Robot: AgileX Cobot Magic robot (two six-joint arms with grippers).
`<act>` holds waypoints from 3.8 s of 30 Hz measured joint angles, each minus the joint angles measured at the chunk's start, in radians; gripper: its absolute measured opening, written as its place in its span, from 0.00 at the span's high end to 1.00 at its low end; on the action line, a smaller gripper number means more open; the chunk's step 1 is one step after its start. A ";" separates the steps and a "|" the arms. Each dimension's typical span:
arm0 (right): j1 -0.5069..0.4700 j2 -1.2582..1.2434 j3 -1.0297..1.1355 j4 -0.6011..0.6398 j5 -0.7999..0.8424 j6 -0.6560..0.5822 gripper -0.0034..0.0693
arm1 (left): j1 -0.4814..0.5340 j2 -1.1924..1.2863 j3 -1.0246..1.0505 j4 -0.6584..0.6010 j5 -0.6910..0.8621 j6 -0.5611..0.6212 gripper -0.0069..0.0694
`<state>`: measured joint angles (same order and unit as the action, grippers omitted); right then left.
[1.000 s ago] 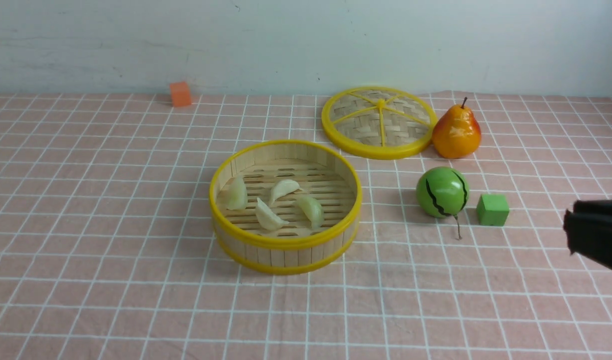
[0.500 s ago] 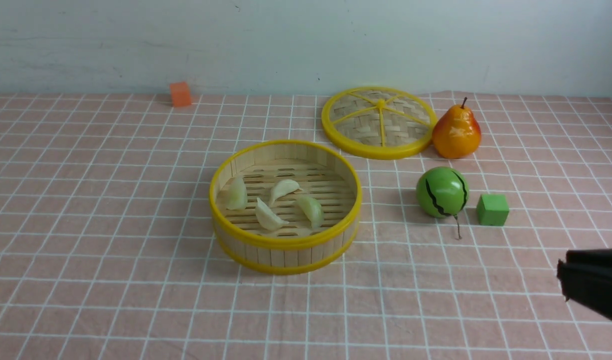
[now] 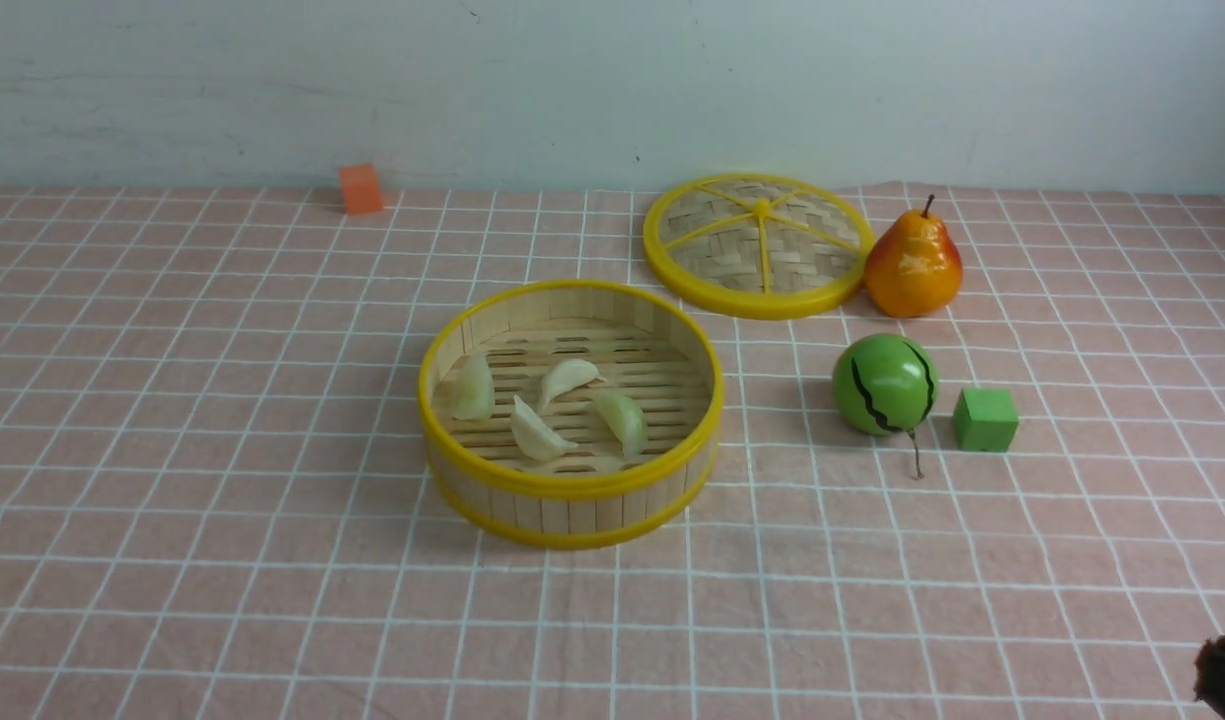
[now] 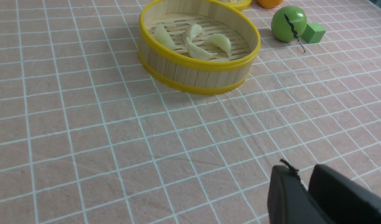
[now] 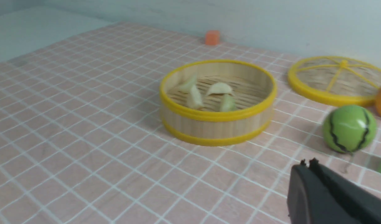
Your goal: Put the dumplings into the steamer on the table with the pink tablecloth.
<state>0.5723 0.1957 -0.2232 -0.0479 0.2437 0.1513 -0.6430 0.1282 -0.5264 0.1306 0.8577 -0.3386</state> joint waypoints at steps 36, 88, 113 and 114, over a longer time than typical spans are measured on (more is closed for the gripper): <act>-0.584 -0.205 0.239 0.030 0.145 0.029 0.98 | 0.000 0.000 0.000 -0.001 0.000 0.000 0.74; -0.606 -0.205 0.238 0.030 0.145 0.028 0.94 | 0.156 -0.062 0.289 -0.008 -0.438 0.010 0.89; -0.606 -0.205 0.238 0.031 0.146 0.028 0.89 | 0.653 -0.137 0.555 -0.111 -0.490 0.101 0.93; -0.606 -0.205 0.238 0.031 0.146 0.028 0.89 | 0.653 -0.137 0.555 -0.111 -0.485 0.103 0.93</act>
<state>-0.0335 -0.0097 0.0145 -0.0167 0.3897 0.1793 0.0103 -0.0093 0.0289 0.0201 0.3727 -0.2354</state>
